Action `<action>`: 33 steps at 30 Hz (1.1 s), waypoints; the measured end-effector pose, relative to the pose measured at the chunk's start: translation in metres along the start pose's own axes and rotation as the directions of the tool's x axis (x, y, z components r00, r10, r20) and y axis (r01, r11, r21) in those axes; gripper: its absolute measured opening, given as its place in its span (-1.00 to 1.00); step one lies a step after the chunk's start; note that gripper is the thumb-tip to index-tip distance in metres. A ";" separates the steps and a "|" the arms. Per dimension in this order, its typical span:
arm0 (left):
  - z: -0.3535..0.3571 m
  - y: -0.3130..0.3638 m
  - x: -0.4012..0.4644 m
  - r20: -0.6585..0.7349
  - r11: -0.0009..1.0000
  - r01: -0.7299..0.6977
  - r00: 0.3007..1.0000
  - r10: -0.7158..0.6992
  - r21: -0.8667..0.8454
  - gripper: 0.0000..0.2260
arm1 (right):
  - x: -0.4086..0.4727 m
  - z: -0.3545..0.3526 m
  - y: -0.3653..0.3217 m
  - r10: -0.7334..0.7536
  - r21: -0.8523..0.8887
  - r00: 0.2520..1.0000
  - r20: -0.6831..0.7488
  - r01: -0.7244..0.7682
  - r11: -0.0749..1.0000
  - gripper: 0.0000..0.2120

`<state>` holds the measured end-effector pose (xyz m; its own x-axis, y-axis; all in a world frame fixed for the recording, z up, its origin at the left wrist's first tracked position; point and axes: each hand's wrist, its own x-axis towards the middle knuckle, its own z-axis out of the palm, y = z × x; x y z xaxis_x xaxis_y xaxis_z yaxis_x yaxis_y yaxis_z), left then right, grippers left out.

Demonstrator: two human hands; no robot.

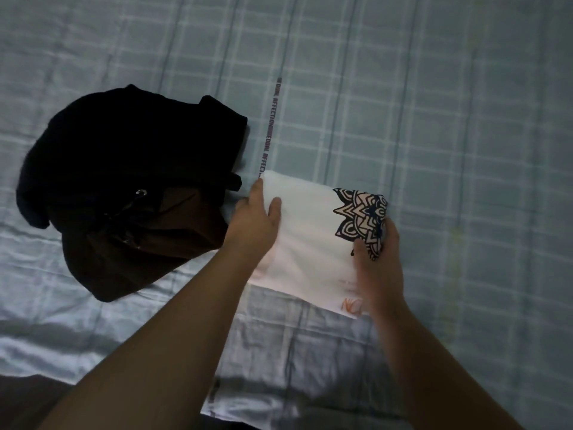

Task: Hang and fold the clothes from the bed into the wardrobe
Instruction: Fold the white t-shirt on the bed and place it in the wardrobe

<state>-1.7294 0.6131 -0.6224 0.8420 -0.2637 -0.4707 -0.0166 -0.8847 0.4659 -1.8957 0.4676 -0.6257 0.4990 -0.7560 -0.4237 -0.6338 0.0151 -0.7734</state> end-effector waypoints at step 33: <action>-0.364 -0.005 -0.342 -0.591 0.741 -0.278 0.783 -0.194 -0.611 -0.66 | -0.200 -0.049 -0.348 -0.669 0.570 0.500 0.550 0.360 0.738 -0.48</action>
<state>-1.8209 0.8478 -0.1909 0.9811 0.1927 -0.0157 0.0831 -0.3470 0.9342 -1.8039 0.5818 -0.2482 0.9985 -0.0285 0.0458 0.0488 0.1119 -0.9925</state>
